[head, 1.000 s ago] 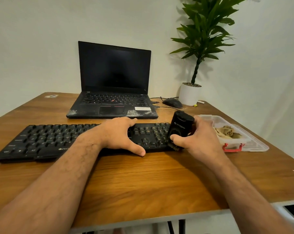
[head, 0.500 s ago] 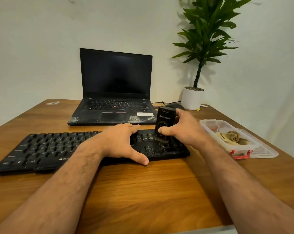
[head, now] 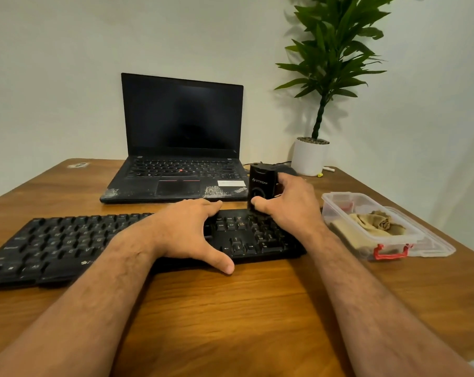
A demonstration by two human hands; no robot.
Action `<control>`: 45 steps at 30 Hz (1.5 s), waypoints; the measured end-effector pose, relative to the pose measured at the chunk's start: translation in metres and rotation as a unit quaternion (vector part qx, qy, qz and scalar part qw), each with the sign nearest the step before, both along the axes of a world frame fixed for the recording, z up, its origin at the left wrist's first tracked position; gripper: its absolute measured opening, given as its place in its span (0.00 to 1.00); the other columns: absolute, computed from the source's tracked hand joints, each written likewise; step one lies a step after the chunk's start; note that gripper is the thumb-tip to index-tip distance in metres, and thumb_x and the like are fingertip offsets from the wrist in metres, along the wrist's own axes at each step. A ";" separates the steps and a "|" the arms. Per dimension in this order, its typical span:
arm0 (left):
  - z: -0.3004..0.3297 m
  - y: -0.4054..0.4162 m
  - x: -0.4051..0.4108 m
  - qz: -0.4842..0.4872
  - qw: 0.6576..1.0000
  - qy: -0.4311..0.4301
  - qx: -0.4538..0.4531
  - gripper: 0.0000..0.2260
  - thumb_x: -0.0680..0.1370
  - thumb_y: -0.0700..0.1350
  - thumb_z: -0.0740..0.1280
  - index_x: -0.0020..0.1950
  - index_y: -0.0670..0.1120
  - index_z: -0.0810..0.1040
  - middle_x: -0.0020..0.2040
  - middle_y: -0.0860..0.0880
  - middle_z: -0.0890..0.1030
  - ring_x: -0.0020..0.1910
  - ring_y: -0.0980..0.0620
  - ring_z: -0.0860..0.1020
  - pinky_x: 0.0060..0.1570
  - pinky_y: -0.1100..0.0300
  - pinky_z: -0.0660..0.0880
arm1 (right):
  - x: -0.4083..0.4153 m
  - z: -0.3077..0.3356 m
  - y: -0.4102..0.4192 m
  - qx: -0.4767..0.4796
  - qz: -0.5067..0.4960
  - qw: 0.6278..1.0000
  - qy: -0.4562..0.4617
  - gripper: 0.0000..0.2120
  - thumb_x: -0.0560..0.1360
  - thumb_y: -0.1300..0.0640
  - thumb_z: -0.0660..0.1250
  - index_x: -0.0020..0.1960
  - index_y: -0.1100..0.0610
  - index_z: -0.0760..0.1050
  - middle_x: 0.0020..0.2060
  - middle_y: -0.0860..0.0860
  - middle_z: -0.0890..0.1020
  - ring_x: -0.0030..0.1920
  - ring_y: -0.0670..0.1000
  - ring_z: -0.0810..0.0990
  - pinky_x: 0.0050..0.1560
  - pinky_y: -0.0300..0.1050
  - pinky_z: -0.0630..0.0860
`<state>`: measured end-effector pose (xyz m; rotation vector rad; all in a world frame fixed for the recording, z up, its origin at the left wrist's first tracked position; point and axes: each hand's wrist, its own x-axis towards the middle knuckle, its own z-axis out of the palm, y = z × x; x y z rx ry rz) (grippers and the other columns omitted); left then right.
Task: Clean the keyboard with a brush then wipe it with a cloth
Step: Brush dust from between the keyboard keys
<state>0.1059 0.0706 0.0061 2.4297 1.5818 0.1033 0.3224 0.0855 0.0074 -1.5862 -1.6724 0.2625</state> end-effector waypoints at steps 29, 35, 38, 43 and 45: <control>-0.001 0.001 -0.011 0.035 0.999 0.003 -0.030 0.65 0.54 0.74 0.75 0.81 0.57 0.44 0.81 0.54 0.56 0.80 0.45 0.50 0.78 0.43 0.53 | 0.013 -0.004 -0.007 -0.011 -0.025 0.999 0.045 0.26 0.70 0.53 0.78 0.65 0.52 0.75 0.53 0.47 0.82 0.53 0.48 0.82 0.49 0.42 0.78; -0.005 0.000 -0.015 0.036 0.999 -0.007 -0.027 0.68 0.49 0.78 0.72 0.81 0.57 0.46 0.81 0.54 0.56 0.79 0.46 0.54 0.77 0.43 0.56 | 0.011 -0.004 -0.017 -0.041 0.032 0.996 0.078 0.25 0.69 0.53 0.79 0.63 0.48 0.74 0.48 0.39 0.80 0.49 0.40 0.78 0.43 0.34 0.71; -0.005 0.001 -0.016 0.034 0.999 -0.009 -0.027 0.68 0.48 0.79 0.71 0.81 0.57 0.46 0.81 0.54 0.56 0.79 0.47 0.55 0.76 0.43 0.58 | 0.013 -0.003 -0.017 -0.014 -0.040 0.997 0.071 0.27 0.70 0.53 0.79 0.65 0.51 0.73 0.51 0.44 0.81 0.47 0.43 0.77 0.47 0.38 0.74; -0.005 0.002 -0.015 0.031 0.999 -0.011 -0.025 0.67 0.50 0.77 0.72 0.81 0.56 0.46 0.80 0.54 0.57 0.78 0.48 0.56 0.76 0.44 0.58 | 0.010 -0.002 -0.021 -0.056 0.029 0.993 0.099 0.27 0.69 0.54 0.79 0.65 0.49 0.73 0.51 0.42 0.79 0.52 0.44 0.78 0.47 0.38 0.74; -0.004 0.002 -0.014 0.030 0.999 -0.009 -0.024 0.66 0.52 0.76 0.73 0.81 0.56 0.47 0.80 0.54 0.57 0.78 0.48 0.57 0.76 0.44 0.58 | 0.008 -0.004 -0.021 -0.059 0.018 0.995 0.080 0.28 0.70 0.54 0.79 0.66 0.50 0.72 0.54 0.45 0.81 0.51 0.44 0.77 0.47 0.38 0.73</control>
